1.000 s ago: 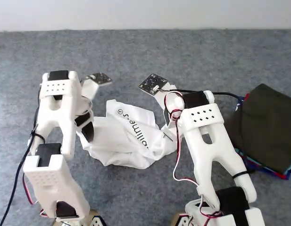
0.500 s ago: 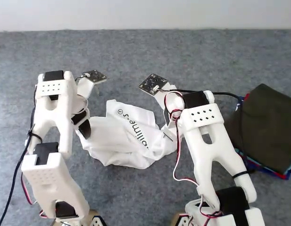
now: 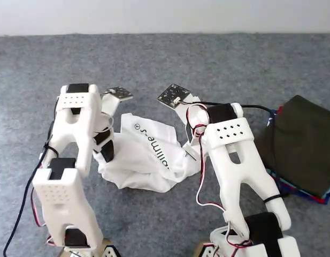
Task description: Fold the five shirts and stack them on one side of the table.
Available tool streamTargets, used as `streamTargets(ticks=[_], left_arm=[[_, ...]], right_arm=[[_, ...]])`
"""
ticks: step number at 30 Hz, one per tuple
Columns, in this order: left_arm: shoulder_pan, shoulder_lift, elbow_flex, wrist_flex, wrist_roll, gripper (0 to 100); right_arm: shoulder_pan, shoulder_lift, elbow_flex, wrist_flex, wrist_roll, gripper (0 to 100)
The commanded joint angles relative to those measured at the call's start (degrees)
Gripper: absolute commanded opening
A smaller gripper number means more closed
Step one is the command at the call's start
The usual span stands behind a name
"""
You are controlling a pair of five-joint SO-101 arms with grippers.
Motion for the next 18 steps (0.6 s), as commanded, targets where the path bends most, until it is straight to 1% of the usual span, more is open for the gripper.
streamTargets(ticks=[1, 4, 8, 18], left_arm=[[1.1, -4.7, -1.8, 0.9, 0.7, 18], [0.6, -5.0, -1.7, 1.6, 0.7, 18], [1.7, -5.5, -2.1, 4.0, 0.7, 18], [1.9, -4.7, -0.7, 3.7, 0.6, 17]], right_arm=[[0.6, -0.2, -0.4, -0.1, -0.2, 0.9], [0.6, -0.2, -0.4, -0.1, -0.2, 0.9], [0.6, -0.2, -0.4, -0.5, -0.2, 0.9], [0.6, -0.1, -0.4, -0.4, -0.2, 0.9]])
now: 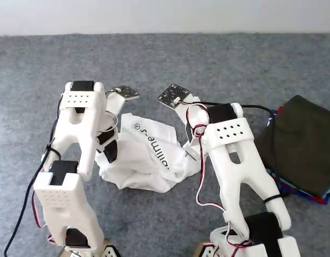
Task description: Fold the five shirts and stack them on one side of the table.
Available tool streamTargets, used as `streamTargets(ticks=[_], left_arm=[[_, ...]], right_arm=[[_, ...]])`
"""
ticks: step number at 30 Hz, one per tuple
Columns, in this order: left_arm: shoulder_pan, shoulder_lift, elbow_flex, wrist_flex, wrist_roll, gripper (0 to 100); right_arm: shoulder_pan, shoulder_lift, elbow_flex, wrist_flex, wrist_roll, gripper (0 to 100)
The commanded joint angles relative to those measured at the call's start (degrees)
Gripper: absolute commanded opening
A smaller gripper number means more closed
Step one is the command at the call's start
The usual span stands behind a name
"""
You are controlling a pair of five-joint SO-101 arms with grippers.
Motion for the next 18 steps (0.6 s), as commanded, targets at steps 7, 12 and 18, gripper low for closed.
streamTargets(ticks=[7, 12, 18], left_arm=[[0.4, -2.6, 0.7, 1.0, 0.2, 8], [0.4, -2.7, 4.6, 1.0, 0.0, 8], [0.1, -3.3, 5.8, 1.5, 0.1, 8]], right_arm=[[0.7, -0.1, -0.4, -0.2, -0.2, 0.9], [0.7, -0.1, -0.4, -0.1, -0.2, 0.9], [0.7, -0.1, -0.4, -0.1, -0.2, 0.9]])
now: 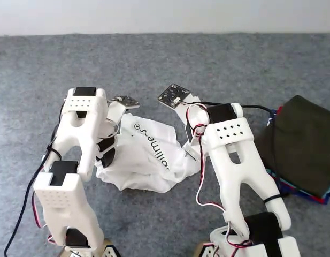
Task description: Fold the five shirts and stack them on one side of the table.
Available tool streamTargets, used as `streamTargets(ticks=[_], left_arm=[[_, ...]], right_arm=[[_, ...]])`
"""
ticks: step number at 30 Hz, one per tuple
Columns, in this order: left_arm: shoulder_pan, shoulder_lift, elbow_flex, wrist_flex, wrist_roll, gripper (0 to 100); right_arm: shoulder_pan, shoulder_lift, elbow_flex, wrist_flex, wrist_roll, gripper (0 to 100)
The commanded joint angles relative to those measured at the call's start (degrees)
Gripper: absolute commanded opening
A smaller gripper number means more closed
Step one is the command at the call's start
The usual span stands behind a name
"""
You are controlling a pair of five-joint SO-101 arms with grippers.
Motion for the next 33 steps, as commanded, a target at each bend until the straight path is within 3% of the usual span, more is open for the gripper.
streamTargets(ticks=[1, 7, 13, 16, 23, 33], left_arm=[[0.0, -3.2, 0.2, 1.5, 0.1, 8], [-0.1, -5.4, 1.3, 1.6, 0.4, 8], [0.0, -20.3, 7.9, 1.5, 0.4, 18], [0.0, -24.7, 12.1, 0.4, 0.4, 19], [-3.2, -22.2, 14.6, -8.5, 4.7, 18], [-4.1, -16.4, 12.3, -12.2, 5.1, 18]], right_arm=[[0.7, -0.2, -0.4, -0.1, -0.2, 0.9], [0.7, -0.3, -0.4, 0.0, -0.2, 0.9], [0.7, -0.3, -0.4, 0.0, -0.2, 0.9], [0.7, -0.3, -0.4, 0.0, -0.2, 0.9], [0.7, -0.3, -0.4, 0.0, -0.3, 0.9], [0.7, -0.2, -0.4, 0.0, -0.2, 0.9]])
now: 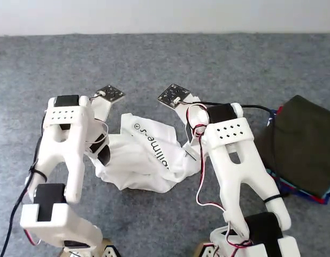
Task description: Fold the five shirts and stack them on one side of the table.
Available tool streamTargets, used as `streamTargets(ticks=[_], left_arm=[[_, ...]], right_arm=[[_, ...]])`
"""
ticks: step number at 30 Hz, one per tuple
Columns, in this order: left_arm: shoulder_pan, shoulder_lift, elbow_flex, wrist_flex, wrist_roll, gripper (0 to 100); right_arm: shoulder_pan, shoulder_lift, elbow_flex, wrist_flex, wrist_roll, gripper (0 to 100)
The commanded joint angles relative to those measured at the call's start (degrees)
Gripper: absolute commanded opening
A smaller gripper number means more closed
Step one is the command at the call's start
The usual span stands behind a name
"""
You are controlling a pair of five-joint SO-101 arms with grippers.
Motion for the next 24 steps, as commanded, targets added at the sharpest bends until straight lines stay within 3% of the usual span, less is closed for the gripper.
streamTargets(ticks=[1, 24], left_arm=[[-0.1, 1.2, -2.2, -0.7, 0.4, 18], [0.2, 6.0, -2.2, -0.8, 0.4, 12]], right_arm=[[0.7, -0.2, -0.4, 0.0, -0.2, 0.9], [0.7, -0.2, -0.3, 0.0, -0.4, 0.9]])
